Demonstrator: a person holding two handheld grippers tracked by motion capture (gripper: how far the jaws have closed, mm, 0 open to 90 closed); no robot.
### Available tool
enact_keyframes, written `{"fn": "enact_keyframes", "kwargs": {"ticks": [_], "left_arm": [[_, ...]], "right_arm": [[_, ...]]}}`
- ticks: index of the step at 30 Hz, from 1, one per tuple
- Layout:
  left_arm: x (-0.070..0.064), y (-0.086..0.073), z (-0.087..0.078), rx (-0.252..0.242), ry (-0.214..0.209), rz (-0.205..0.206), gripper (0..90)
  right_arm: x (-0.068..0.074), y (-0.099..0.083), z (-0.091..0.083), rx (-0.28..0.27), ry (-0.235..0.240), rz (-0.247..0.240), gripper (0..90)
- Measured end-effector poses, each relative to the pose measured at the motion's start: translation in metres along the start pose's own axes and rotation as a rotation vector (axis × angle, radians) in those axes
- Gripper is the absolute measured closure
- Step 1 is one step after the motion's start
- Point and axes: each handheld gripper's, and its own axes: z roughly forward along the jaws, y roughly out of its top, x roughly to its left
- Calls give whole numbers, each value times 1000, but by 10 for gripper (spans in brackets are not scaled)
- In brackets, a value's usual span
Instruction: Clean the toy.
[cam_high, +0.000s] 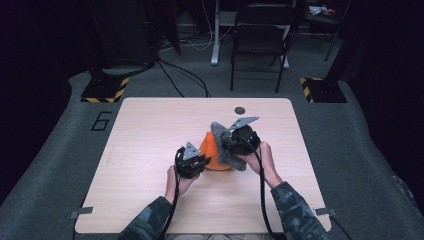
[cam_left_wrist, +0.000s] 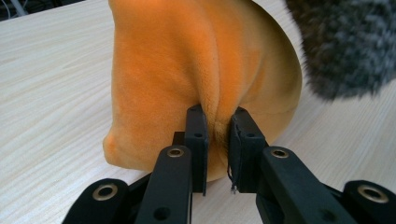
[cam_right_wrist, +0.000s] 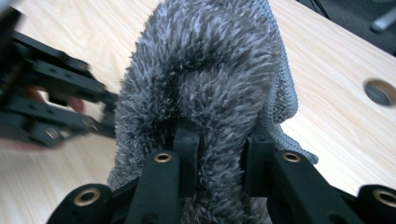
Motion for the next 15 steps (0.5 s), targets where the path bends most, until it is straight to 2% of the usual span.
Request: {"fn": "enact_keyframes", "kwargs": {"ticks": [2,5,6,8,11,15], "left_arm": [[-3,0,1,-2,2,9,791],[-4,-1,4,2,-3,11,791],[-4,-2,4,0,-3,9,791],[-4,-1,4,5,-7,15,791],[-3,-1,4,5,-7,17,790],[-2,-1,6,2,-10,7,788]], "right_arm": [[7,2,7,-9,-1,-12,711],[14,-2,21,16,-41,-53,715],[15,-3,22,35,-50,-52,715],[12,-4,22,41,-43,-47,715],[10,-4,20,58,-59,-68,715],[3,-8,19,84,-54,-45,715]]}}
